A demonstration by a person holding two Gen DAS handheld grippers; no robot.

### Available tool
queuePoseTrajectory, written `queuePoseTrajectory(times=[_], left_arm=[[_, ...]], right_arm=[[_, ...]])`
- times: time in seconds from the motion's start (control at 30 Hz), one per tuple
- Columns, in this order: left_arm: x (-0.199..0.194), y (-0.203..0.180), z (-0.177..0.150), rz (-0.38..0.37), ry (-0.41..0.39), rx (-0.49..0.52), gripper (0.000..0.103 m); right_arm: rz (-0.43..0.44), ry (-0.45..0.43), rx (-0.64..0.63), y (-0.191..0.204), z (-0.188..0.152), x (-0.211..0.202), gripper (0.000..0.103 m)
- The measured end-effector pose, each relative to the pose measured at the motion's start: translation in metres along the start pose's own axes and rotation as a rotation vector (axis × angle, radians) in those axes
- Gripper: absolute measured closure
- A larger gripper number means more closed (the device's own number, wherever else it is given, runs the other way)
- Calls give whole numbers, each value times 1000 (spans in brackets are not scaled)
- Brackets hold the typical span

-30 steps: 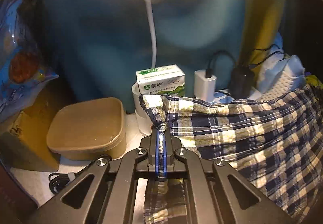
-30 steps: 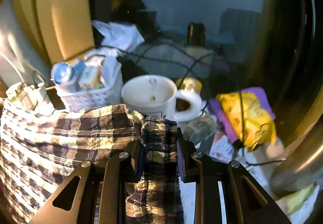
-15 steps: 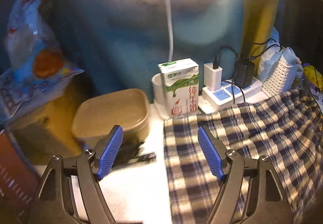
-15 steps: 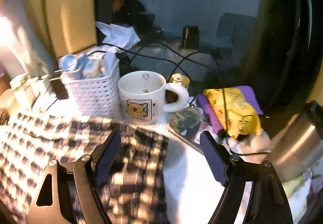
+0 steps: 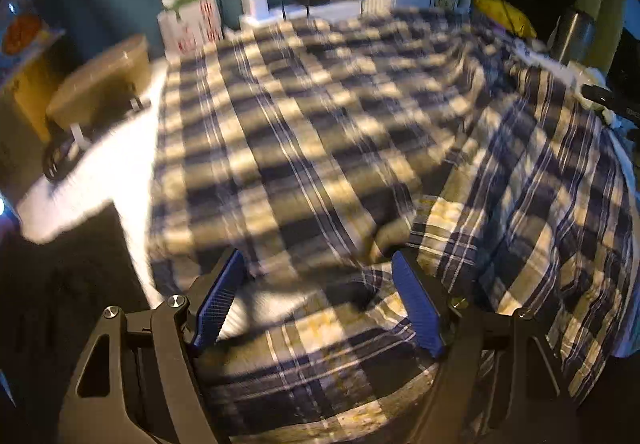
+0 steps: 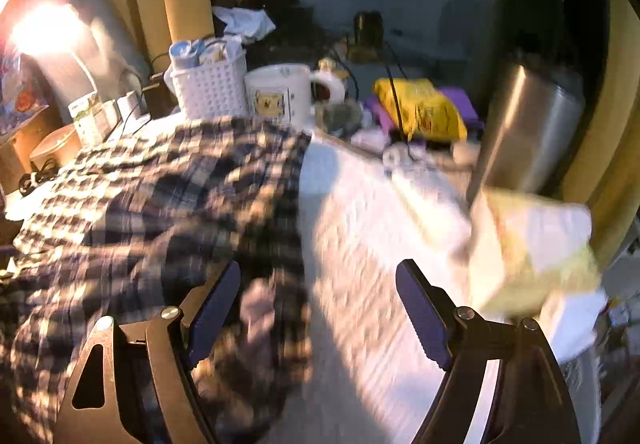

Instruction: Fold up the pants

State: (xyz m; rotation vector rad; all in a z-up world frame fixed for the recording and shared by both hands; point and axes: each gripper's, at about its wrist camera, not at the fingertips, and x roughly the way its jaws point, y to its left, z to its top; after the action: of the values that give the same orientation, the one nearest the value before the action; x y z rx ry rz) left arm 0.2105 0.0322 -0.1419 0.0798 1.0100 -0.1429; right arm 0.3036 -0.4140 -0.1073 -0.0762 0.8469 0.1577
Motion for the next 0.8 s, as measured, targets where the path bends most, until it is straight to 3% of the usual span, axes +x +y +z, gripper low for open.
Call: queuePoseTrajectory(times=[0.23,0.3,0.37,0.43,0.47,0.5,0.8], left_arm=[[-7,-8,-8,80,-37,-42,27],[-10,-10,-14,85,-53,-60,27],[-9,-8,-18,63,-78,-84,42],[-11,-9,-24,32,-113,-100,59],[-13,-13,-24,34,-120,-88,81],[-13,-16,-23,50,-120,-76,99],[-8,-3,13,103,-159,-84,103]], right_arm=[[122,73,90,-2,-35,7,22],[140,89,86,2,-39,8,38],[159,76,65,8,-40,4,65],[128,55,48,12,-41,0,76],[111,46,48,11,-42,-3,91],[79,31,49,10,-42,-8,94],[-26,-60,107,-21,-48,-51,99]])
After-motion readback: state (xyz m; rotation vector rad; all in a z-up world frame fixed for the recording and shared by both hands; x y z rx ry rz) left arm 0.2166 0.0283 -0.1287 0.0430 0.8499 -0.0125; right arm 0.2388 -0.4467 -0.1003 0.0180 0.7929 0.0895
